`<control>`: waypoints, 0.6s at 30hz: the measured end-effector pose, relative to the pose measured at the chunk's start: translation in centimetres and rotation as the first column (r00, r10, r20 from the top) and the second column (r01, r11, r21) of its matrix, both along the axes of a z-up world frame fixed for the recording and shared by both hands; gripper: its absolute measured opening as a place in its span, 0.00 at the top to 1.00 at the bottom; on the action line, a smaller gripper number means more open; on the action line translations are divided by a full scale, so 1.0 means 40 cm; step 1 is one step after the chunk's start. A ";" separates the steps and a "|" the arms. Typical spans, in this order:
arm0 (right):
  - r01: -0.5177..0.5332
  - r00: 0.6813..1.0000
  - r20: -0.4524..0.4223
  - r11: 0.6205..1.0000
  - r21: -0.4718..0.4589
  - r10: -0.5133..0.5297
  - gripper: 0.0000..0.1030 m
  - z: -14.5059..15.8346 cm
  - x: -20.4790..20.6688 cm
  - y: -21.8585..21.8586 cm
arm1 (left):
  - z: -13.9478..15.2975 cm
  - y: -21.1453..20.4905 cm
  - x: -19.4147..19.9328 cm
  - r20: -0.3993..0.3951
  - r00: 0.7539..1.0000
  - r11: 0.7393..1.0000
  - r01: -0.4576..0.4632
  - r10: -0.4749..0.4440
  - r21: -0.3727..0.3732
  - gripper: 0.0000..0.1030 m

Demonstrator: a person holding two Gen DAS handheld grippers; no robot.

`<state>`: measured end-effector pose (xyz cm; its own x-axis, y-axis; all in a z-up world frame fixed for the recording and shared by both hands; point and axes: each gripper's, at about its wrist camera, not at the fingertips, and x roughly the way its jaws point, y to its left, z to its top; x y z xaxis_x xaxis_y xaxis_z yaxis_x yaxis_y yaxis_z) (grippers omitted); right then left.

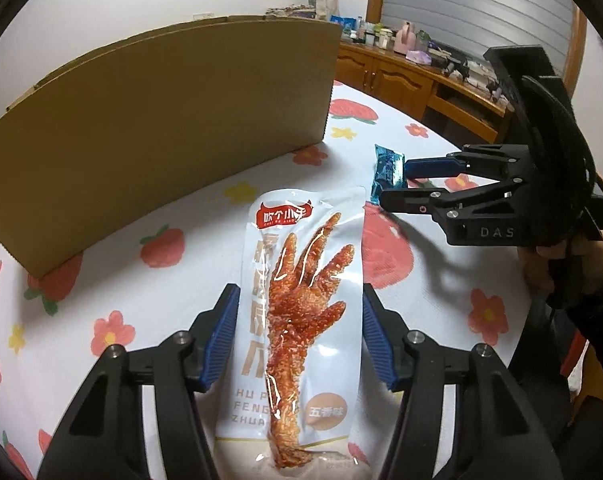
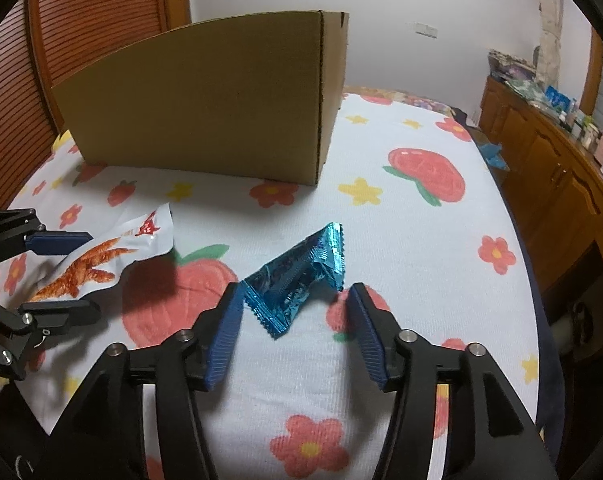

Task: Organize snacks
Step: 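Lift the chicken-feet pouch with the left tool while the right tool lifts the candy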

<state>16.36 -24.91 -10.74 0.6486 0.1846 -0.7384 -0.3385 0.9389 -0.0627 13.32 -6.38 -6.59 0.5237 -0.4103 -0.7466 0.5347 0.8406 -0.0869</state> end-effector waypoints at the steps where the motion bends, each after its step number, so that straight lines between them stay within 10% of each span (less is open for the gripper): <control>1: -0.001 1.000 -0.003 1.000 0.007 0.001 0.45 0.001 0.003 -0.001 | -0.001 0.001 -0.002 0.002 1.000 1.000 -0.003 0.003 -0.002 0.43; 9: -0.001 0.999 -0.035 0.999 0.047 0.002 0.49 0.008 0.049 0.015 | 0.009 0.016 -0.015 0.030 0.999 0.999 -0.044 0.045 -0.025 0.44; 14: -0.010 1.000 -0.011 0.999 -0.033 0.009 0.76 0.003 0.042 0.044 | 0.027 0.038 -0.010 0.051 0.996 0.997 -0.075 0.077 -0.036 0.43; 18: -0.015 1.000 0.003 0.999 -0.052 0.015 0.79 0.004 0.024 0.052 | 0.048 0.055 -0.003 0.072 0.993 0.995 -0.095 0.098 -0.044 0.44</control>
<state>17.32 -22.84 -10.59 0.6488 0.1559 -0.7448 -0.3524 0.9291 -0.1125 13.19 -4.19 -4.66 0.6151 -0.3848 -0.6882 0.4577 0.8850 -0.0857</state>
